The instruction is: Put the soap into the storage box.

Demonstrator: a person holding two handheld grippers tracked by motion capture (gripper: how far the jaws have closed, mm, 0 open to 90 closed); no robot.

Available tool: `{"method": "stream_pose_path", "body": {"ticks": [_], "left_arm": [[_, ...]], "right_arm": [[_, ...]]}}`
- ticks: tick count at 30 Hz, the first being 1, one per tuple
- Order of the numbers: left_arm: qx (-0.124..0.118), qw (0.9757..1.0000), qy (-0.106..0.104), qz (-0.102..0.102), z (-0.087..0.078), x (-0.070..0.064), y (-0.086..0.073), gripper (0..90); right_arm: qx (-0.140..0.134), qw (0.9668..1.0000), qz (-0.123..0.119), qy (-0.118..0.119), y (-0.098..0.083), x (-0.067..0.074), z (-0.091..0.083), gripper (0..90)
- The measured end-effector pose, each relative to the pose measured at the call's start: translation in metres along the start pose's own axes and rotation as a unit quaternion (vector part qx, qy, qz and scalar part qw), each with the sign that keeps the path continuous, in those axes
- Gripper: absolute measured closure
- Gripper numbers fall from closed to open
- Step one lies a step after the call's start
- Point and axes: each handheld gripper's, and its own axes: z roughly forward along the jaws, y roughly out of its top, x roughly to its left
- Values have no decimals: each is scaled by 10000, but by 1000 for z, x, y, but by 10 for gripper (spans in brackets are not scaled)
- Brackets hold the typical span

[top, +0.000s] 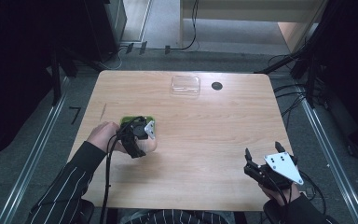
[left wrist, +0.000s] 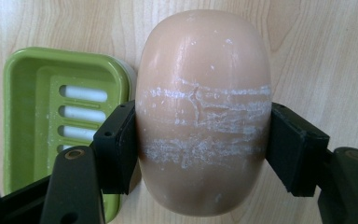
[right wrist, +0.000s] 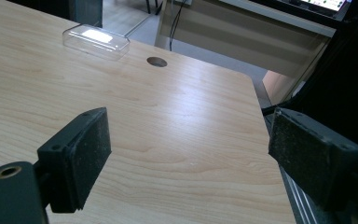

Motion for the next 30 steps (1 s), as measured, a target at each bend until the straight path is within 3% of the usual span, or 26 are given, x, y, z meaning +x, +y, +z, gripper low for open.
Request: {"method": "stream_pose_path", "body": {"ticks": [30], "left_arm": [[-167,9998,81,-36,-11,28,-10,337]], "right_arm": [[3,10000,-9,-5,0,0,0,136]]}}
